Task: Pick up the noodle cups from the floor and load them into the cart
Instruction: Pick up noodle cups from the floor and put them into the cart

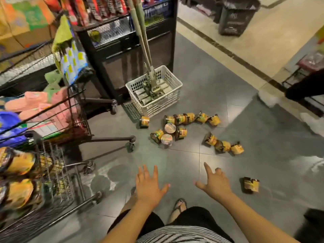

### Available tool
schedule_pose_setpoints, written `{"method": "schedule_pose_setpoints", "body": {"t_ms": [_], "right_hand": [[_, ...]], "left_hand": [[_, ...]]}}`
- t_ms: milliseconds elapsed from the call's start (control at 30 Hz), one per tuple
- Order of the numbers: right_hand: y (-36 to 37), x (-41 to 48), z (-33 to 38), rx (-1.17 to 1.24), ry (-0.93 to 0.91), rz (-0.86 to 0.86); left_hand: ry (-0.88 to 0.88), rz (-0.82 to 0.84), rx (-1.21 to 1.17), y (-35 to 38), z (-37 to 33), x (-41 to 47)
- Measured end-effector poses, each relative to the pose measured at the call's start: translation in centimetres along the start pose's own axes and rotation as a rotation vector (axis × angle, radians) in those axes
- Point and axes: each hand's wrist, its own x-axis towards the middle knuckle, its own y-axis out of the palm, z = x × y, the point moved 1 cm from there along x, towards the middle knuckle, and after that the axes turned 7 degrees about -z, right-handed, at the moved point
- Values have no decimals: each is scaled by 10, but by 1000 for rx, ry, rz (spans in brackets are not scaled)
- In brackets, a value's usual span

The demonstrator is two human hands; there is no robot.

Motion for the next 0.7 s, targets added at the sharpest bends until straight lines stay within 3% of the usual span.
{"method": "schedule_pose_setpoints", "body": {"t_ms": [267,700], "right_hand": [[-9,58,-2,34,8,81],[-42,243,3,6,16,245]], "left_hand": [[19,67,27,-6,-12,66],[-27,220,27,4,-48,240]]}}
